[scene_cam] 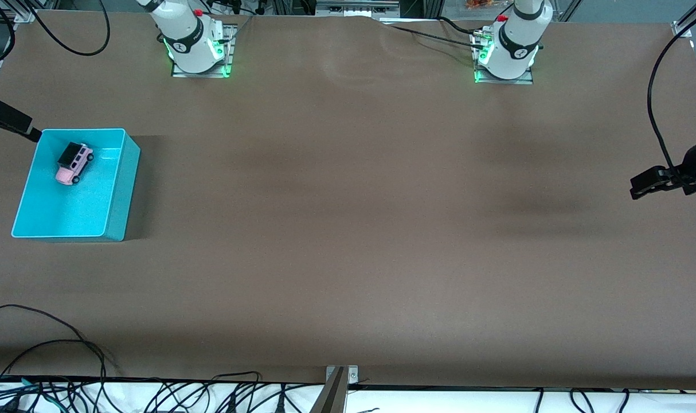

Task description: Wind and store pink jeep toy

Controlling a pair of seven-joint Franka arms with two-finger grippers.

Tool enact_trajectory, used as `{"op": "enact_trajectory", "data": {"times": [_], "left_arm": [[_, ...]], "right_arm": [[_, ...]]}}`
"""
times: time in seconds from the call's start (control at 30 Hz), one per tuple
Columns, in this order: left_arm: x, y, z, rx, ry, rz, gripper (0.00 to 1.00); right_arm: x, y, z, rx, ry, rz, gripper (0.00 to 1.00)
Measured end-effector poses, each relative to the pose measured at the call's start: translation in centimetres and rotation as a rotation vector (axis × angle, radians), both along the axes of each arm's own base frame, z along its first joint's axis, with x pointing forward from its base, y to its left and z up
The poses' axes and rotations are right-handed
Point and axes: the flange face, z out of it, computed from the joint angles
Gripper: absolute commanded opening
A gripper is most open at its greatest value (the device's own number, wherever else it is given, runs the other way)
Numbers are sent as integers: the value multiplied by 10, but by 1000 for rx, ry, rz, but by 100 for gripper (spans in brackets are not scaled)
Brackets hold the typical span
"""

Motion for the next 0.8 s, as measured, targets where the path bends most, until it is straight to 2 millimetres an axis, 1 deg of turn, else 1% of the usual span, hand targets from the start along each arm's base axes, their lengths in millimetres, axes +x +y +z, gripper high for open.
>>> {"op": "enact_trajectory", "data": {"times": [0.57, 0.8], "left_arm": [[0, -2, -2, -9, 4, 0, 100], [0, 0, 0, -8, -2, 3, 100]], "right_arm": [[0, 0, 0, 0, 0, 0, 100], [0, 0, 0, 0, 0, 0, 100]]}}
